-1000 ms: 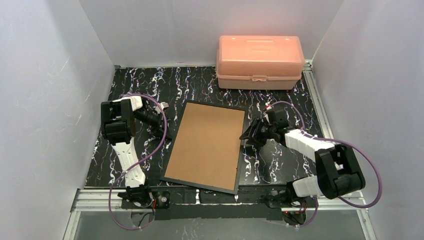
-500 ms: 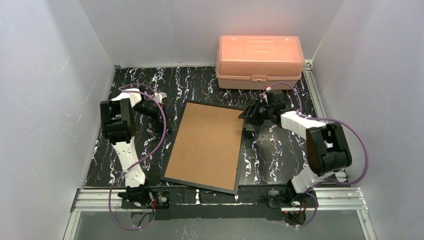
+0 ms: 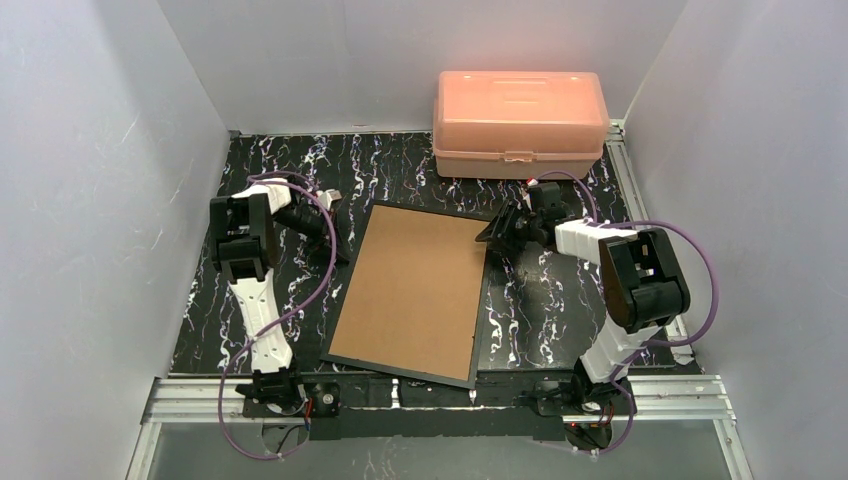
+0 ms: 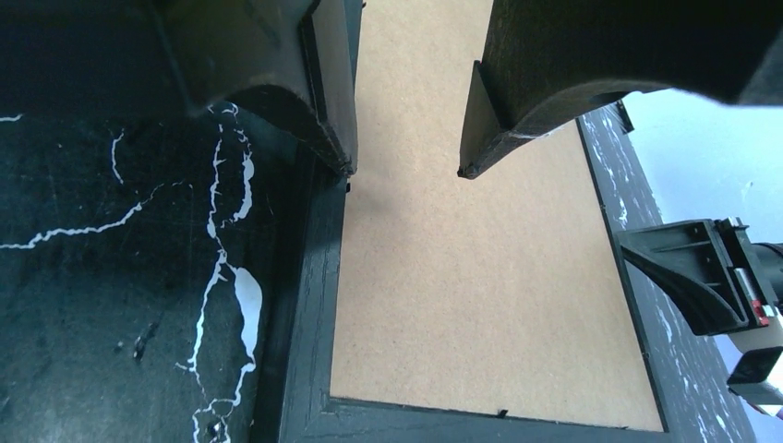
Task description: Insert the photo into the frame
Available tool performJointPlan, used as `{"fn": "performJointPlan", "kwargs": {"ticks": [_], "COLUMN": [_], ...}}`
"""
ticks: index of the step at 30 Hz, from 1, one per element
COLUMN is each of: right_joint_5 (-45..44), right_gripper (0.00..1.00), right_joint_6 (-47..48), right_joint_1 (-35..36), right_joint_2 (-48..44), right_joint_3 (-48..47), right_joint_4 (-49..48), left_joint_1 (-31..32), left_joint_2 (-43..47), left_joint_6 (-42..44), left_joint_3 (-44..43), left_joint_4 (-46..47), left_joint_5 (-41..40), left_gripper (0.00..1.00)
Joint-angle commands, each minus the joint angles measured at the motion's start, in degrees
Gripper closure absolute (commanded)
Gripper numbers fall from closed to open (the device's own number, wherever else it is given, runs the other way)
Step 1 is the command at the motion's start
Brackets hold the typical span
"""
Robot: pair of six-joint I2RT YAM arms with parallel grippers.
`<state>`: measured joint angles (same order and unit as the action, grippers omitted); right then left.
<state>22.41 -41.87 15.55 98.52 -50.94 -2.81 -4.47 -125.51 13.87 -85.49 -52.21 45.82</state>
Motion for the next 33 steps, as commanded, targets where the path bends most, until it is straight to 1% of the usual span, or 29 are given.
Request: {"fn": "performJointPlan", "kwargs": {"ticks": [1,6,10,12,17,22,33], "right_joint_5": [-0.94,0.22,1.31,1.55,2.37,1.07,2.87], "right_gripper": [0.46,0.47,0.47,0.47,0.47,0.47,0.47], "right_joint_6": [1.25,1.42,-0.02,-0.29,0.16,1.86,-0.51], "right_joint_1": [-1.00,-1.22,-1.21,-1.21,-1.08,-1.12,-0.86], "right_joint_2": [1.84,2.81,2.38,1.97,1.12,-1.57,0.06], "right_joint_3": [-0.58,-0.20,2.01,3.07,4.00,3.33,4.83], "right_joint_4": [-1.76,-1.66,-3.01,-2.88,-0.77,2.69,-0.82], "left_joint_1": [0.58,1.39,1.87,2.09,2.14,2.13,2.18], "left_joint_2": [-0.07,0.31,-0.21,-0.26,0.00,0.59,0.72], "left_joint_6": [0.20,0.70,0.69,0.85,0.70,0.80,0.81], "left_joint_3": [-0.12,-0.07,0.00,0.35,0.99,1.53,2.18], "left_joint_4": [-0.60,-0.62,-0.62,-0.45,0.00,0.14,0.61], "left_joint_5": [1.08,0.42,0.07,-0.51,-1.15,-1.93,-2.12], "left_gripper": [0.95,0.96,1.00,1.00,1.00,1.00,1.00]}}
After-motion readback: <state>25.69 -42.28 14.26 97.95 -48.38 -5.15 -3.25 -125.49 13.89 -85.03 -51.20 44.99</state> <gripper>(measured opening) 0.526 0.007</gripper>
